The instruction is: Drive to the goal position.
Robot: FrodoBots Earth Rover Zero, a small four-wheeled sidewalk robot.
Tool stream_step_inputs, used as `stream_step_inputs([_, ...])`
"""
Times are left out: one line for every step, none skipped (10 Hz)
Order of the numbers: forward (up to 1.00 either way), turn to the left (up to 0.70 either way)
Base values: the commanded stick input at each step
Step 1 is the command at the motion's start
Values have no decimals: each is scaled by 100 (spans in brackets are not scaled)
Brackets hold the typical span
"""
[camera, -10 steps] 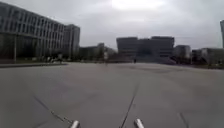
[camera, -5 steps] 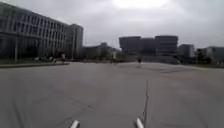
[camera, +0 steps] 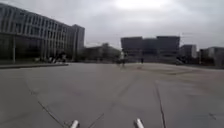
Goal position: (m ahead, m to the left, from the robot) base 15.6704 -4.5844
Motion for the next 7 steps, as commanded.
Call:
stream_step_inputs([100,-34])
stream_step_inputs([100,-34])
stream_step_inputs([100,-34])
stream_step_inputs([100,-34])
stream_step_inputs([100,-34])
stream_step_inputs([100,-34])
stream_step_inputs([100,-34])
